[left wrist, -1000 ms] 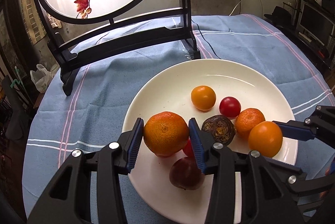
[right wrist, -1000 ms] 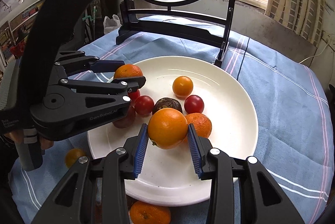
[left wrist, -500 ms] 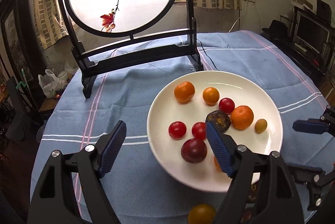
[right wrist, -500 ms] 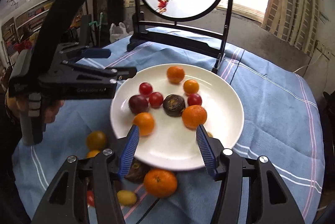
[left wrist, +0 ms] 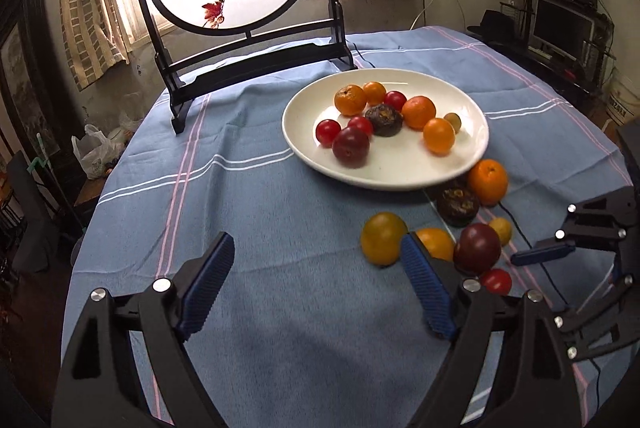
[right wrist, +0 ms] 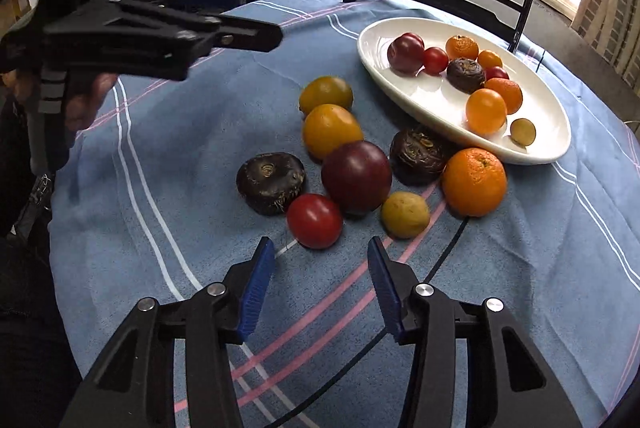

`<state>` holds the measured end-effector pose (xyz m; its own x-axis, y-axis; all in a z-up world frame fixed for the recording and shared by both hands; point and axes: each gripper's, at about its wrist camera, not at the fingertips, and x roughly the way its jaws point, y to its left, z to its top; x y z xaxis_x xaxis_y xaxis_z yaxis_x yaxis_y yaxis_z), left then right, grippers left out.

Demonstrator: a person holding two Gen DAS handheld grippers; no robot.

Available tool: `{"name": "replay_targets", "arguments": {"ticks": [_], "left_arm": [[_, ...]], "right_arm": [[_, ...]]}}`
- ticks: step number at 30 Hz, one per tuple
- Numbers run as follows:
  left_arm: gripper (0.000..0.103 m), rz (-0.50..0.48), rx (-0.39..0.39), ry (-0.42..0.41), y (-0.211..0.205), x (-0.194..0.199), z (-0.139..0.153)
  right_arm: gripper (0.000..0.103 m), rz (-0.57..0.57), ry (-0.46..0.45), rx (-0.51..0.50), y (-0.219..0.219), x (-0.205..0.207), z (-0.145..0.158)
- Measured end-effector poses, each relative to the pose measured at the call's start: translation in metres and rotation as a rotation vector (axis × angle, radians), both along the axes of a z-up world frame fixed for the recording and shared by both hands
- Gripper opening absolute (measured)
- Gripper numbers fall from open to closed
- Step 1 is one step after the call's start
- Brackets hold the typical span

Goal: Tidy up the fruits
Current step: 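Grasp a dark fruit with the left tool while the right tool grasps a red tomato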

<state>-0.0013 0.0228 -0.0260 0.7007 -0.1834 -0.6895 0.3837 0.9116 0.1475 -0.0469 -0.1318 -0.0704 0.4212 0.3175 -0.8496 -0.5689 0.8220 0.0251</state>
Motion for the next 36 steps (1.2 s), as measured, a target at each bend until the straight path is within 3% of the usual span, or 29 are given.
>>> {"name": "replay_targets", "arguments": {"ticks": [3, 7, 18, 25, 31, 33, 36], "left_arm": [[0.084, -0.027, 0.024, 0.017, 0.002, -0.011, -0.008], [0.084, -0.073, 0.041, 0.040, -0.005, -0.022, -0.018], [0.084, -0.213, 0.042, 0.102, -0.053, -0.041, -0.037], [0.084, -0.214, 0.073, 0.112, -0.071, -0.038, -0.052], [0.066, -0.204, 0.075, 0.134, -0.074, -0.033, -0.055], [0.049, -0.200, 0.066, 0.147, -0.073, -0.031, -0.057], [0.042, -0.187, 0.030, 0.159, -0.069, -0.031, -0.055]], "right_arm": [[0.045, -0.004, 0.007, 0.014, 0.005, 0.007, -0.005], [0.028, 0.000, 0.001, 0.038, 0.005, 0.008, -0.004], [0.028, -0.089, -0.038, 0.067, -0.037, -0.013, 0.012], [0.028, -0.108, -0.031, 0.089, -0.046, -0.011, 0.007], [0.028, -0.111, -0.027, 0.094, -0.047, -0.013, 0.004], [0.028, -0.116, -0.024, 0.097, -0.047, -0.014, 0.004], [0.028, -0.122, -0.029, 0.093, -0.047, -0.015, 0.004]]}}
